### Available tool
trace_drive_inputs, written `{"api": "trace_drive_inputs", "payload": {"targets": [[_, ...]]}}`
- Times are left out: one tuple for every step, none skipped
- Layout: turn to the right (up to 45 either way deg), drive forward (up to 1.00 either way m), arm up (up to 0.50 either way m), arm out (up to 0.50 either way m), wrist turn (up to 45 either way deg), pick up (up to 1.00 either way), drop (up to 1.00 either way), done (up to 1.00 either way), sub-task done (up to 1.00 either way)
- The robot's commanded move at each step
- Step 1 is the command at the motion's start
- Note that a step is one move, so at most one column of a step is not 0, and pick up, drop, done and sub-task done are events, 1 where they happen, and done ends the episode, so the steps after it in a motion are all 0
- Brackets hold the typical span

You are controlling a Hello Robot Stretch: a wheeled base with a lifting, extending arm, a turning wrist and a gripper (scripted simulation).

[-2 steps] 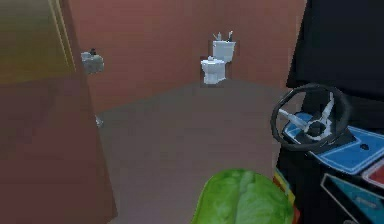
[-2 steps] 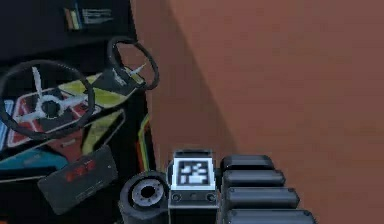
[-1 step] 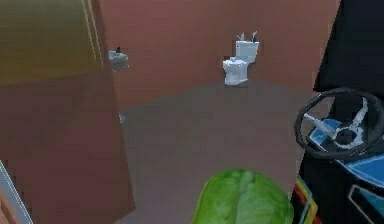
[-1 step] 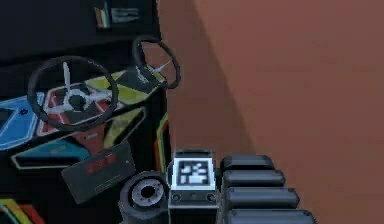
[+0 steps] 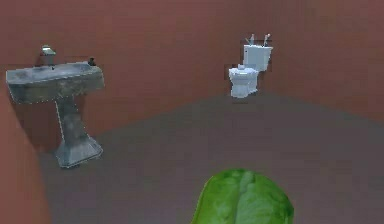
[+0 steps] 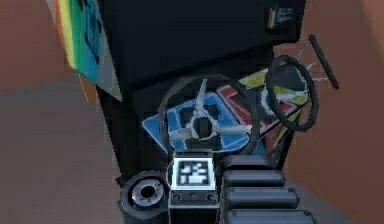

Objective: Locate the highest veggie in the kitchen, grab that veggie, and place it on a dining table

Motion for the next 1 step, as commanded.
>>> {"api": "trace_drive_inputs", "payload": {"targets": [[45.0, 0.00, 0.00, 0.00, 0.0, 0.00, 0.00, 0.00, 0.00]]}}
